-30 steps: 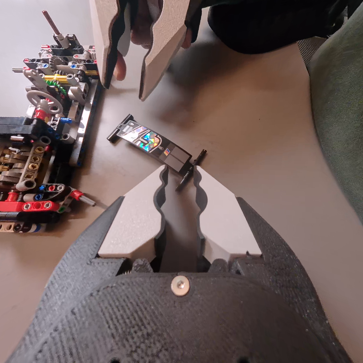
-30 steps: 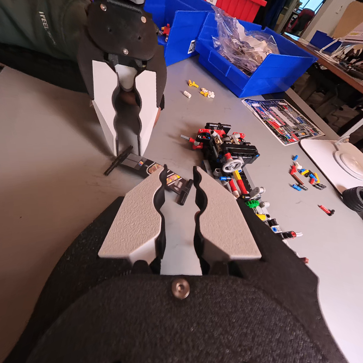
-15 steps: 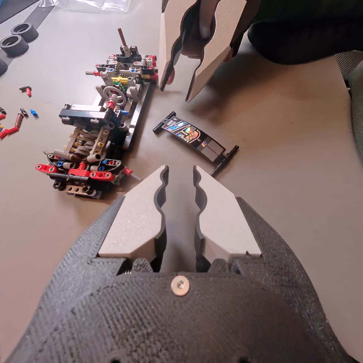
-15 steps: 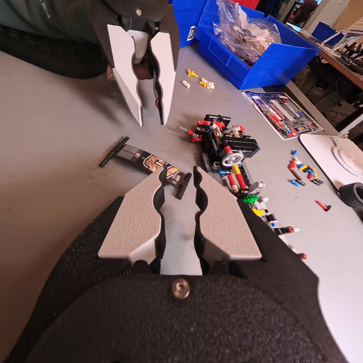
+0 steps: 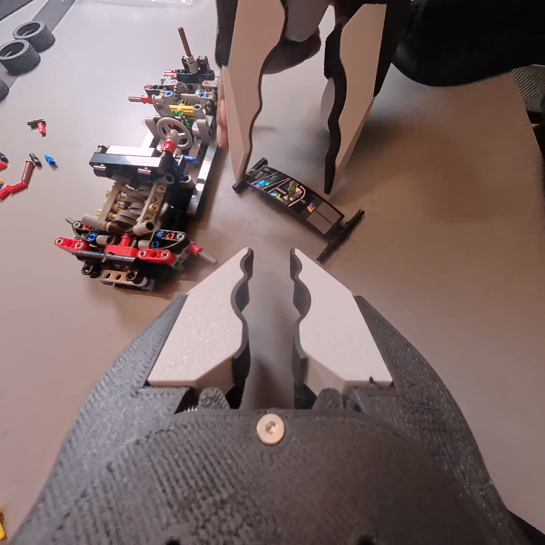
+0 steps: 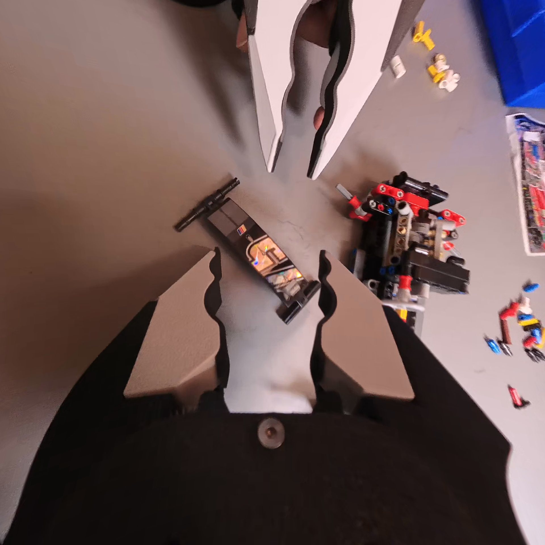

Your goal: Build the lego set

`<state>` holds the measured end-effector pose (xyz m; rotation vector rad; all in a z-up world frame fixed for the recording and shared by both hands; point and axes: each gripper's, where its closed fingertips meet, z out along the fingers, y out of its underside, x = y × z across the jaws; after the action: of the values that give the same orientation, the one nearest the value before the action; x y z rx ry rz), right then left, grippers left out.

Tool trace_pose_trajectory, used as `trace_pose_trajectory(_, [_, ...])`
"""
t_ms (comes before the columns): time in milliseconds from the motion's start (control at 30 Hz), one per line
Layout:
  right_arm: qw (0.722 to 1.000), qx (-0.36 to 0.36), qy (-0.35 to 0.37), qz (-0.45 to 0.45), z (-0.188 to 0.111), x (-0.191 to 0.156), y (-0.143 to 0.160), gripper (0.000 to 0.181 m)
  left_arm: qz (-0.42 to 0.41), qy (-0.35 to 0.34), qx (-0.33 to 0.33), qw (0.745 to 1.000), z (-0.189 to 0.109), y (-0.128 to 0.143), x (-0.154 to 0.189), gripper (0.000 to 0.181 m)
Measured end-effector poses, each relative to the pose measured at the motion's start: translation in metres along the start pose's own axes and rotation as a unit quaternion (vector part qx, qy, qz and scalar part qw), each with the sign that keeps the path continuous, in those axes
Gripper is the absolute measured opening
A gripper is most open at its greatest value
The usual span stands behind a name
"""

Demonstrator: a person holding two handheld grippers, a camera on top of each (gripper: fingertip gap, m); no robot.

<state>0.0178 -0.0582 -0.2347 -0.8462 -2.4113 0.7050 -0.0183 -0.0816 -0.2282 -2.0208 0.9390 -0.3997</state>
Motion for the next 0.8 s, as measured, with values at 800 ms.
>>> trace_pose_trajectory(800, [0.993,-0.021,0.047,0.108,-0.027,-0.014,0.037,0.038,-0.014,0.002,0.014,1.000,0.003,-0.001,-0.002,0.022])
